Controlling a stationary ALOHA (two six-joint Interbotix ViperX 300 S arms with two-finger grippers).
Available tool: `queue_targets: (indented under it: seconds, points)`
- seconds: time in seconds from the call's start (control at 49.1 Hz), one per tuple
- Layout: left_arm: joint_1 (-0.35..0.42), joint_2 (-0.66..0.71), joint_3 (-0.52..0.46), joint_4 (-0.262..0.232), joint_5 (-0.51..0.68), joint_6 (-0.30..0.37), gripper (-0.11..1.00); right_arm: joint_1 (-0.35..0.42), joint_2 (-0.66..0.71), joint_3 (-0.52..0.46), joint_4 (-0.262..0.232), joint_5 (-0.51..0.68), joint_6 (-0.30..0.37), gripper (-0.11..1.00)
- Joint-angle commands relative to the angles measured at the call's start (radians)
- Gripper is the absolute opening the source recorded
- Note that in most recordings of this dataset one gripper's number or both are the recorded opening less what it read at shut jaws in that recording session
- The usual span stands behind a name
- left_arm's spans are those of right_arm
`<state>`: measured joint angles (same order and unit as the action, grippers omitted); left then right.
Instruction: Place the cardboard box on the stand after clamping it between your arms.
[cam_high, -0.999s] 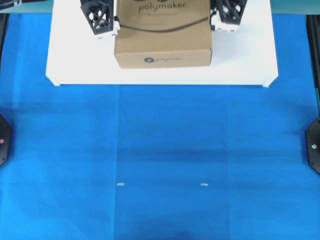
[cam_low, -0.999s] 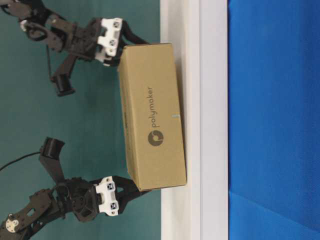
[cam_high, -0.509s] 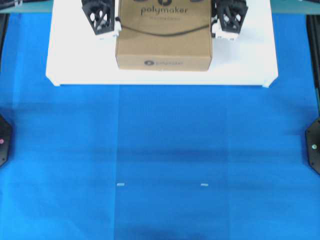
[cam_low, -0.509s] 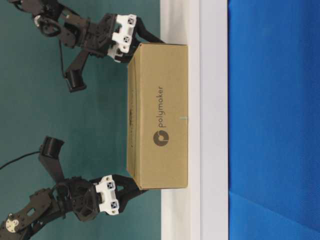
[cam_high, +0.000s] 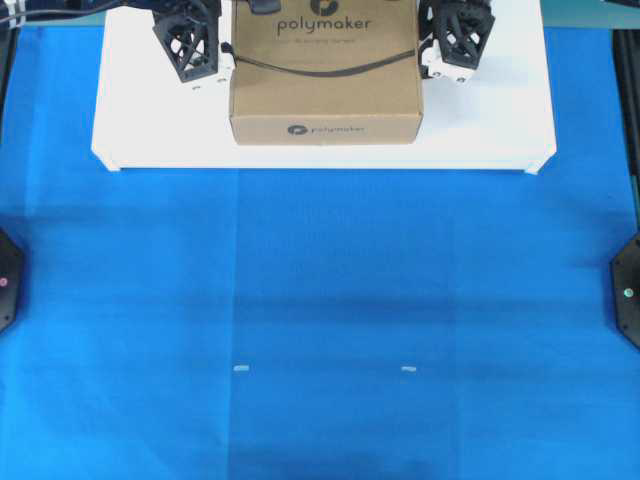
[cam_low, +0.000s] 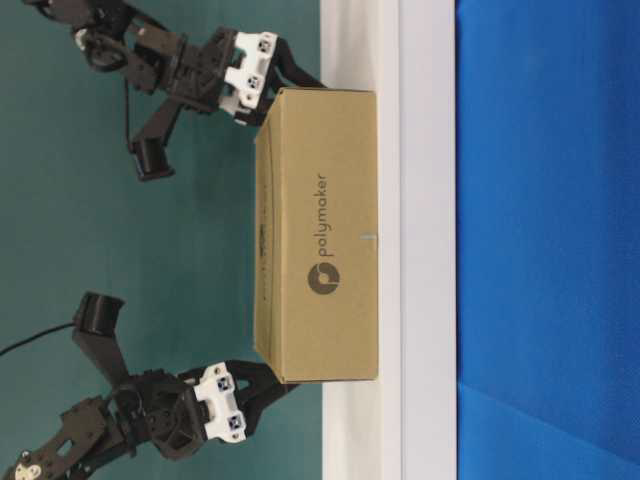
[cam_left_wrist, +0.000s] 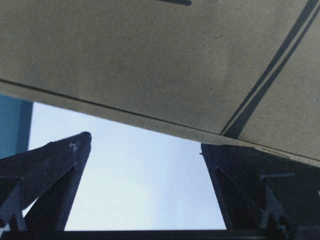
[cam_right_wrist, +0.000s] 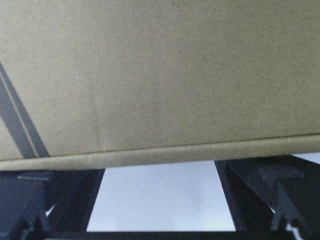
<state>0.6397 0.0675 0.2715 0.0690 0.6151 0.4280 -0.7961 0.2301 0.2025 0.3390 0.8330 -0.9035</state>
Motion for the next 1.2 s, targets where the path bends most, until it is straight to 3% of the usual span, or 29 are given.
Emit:
queue_targets:
  seconds: [0.0, 0.326, 0.53, 0.815, 1.182]
  points:
    - [-0.026, -0.014, -0.021, -0.021, -0.052, -0.003, 0.87, 0.018, -0.032, 0.002, 0.031, -0.014, 0.014, 0.98]
    - [-0.012, -0.032, 0.006, -0.020, -0.052, 0.026, 0.87, -0.028, -0.100, 0.078, 0.031, -0.046, 0.009, 0.98]
    - [0.021, -0.057, 0.021, -0.020, -0.051, 0.025, 0.87, -0.040, -0.107, 0.078, 0.037, -0.058, 0.008, 0.98]
    - [0.043, -0.112, 0.094, -0.020, -0.038, 0.029, 0.87, -0.092, -0.167, 0.133, 0.031, -0.048, 0.006, 0.98]
    - [0.060, -0.304, 0.221, -0.017, -0.038, 0.023, 0.87, -0.107, -0.373, 0.242, 0.035, -0.028, 0.017, 0.98]
